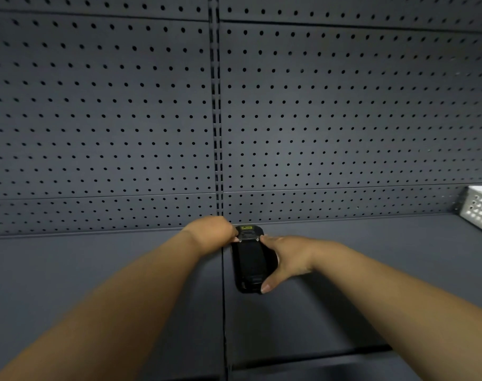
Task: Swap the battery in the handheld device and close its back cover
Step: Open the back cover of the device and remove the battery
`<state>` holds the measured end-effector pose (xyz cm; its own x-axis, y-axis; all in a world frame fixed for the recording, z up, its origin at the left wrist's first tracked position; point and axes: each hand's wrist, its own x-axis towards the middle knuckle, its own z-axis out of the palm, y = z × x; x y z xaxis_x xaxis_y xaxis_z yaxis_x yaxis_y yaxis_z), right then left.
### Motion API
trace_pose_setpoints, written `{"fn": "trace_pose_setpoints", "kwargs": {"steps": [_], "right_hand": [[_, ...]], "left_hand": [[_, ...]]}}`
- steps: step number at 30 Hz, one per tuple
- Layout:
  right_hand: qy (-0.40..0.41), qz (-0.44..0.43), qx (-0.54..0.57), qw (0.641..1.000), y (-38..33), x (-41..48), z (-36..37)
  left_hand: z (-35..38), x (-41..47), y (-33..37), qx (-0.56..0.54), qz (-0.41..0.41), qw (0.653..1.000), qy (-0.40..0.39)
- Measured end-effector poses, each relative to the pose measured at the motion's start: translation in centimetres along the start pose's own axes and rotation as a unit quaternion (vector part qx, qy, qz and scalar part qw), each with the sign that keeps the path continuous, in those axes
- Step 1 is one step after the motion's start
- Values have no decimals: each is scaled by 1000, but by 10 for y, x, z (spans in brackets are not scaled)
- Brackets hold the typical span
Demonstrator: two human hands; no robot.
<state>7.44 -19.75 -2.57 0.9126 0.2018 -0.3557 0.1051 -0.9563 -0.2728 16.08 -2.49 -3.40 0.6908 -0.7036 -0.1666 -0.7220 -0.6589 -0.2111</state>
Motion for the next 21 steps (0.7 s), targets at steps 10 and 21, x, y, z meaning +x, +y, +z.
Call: {"fn": "trace_pose_setpoints", "kwargs": {"steps": [10, 21], "right_hand": [[7, -1, -12, 1000, 2, 2, 2], [9, -4, -7, 1000, 0, -2, 2]], "left_hand": [[4, 2, -3, 49, 26, 998, 20], [5, -2, 7, -24, -27, 999, 27]]}}
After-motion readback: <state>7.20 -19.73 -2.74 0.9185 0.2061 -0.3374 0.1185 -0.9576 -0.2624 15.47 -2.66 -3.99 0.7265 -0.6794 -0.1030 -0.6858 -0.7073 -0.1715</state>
